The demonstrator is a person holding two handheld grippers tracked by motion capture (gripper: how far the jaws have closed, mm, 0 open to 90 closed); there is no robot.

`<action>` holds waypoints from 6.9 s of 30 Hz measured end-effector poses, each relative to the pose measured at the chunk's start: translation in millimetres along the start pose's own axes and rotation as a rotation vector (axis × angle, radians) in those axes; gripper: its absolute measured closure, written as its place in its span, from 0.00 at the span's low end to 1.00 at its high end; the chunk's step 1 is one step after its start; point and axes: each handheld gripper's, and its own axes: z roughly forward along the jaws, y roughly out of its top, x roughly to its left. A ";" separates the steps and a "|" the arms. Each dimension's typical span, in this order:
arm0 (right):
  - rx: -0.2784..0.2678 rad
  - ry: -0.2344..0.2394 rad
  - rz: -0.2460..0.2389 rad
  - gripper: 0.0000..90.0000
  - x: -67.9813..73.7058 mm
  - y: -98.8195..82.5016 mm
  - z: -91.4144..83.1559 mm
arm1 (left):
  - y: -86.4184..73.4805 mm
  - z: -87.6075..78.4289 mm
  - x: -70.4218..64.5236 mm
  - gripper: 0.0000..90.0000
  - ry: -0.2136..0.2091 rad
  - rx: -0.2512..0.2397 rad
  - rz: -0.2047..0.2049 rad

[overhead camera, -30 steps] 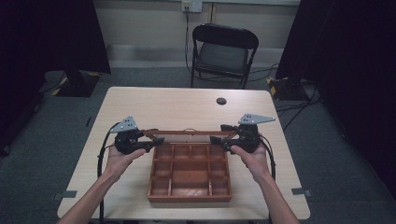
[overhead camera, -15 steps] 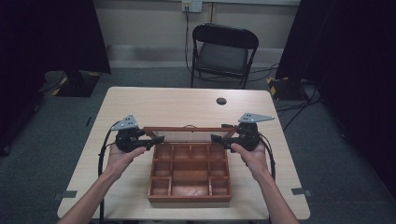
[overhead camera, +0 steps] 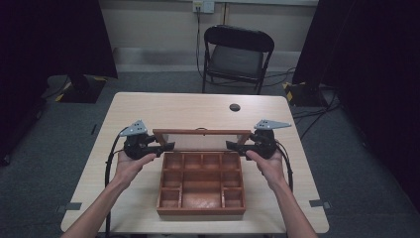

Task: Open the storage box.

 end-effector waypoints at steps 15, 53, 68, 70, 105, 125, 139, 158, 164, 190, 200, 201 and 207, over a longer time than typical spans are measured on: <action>0.016 -0.014 -0.010 0.39 -11.4 -5.6 15.7 | 3.5 4.5 6.1 0.58 0.021 -0.001 -0.007; 0.008 -0.056 0.017 0.49 -26.9 -8.6 23.7 | -13.3 24.2 21.5 0.51 0.062 0.047 -0.051; 0.008 -0.061 0.024 0.49 -31.5 -10.5 28.3 | -18.8 32.4 28.7 0.56 0.061 0.060 -0.077; 0.006 -0.061 0.025 0.49 -31.8 -10.5 28.7 | -18.6 32.8 28.9 0.56 0.064 0.059 -0.080; -0.038 -0.106 0.079 0.51 -42.6 -15.4 48.3 | -18.2 42.0 39.4 0.61 0.085 0.058 -0.104; 0.014 -0.136 0.114 0.35 -46.8 -14.9 66.2 | -22.5 48.3 48.0 0.47 0.069 0.076 -0.147; 0.090 -0.154 0.179 0.25 -59.7 -34.5 76.7 | -36.8 51.6 59.6 0.44 0.098 0.126 -0.197; 0.159 -0.183 0.214 0.18 -63.1 -43.3 82.5 | -44.3 53.1 65.2 0.42 0.095 0.135 -0.234; 0.160 -0.167 0.278 0.18 -70.3 -51.2 82.5 | -46.1 51.5 65.9 0.42 0.104 0.133 -0.232; 0.162 -0.281 0.210 0.17 -57.6 -65.0 -18.8 | -66.8 -19.0 57.5 0.26 0.264 0.240 -0.194; 0.219 -0.368 0.231 0.18 -49.8 -103.1 -63.8 | -90.6 -43.0 44.7 0.24 0.333 0.354 -0.146; 0.238 -0.386 0.225 0.18 -48.9 -109.0 -65.8 | -93.0 -44.8 41.5 0.24 0.335 0.347 -0.167; 0.300 -0.508 0.172 0.16 -54.5 -131.9 -69.9 | -105.5 -41.4 31.4 0.21 0.387 0.396 -0.069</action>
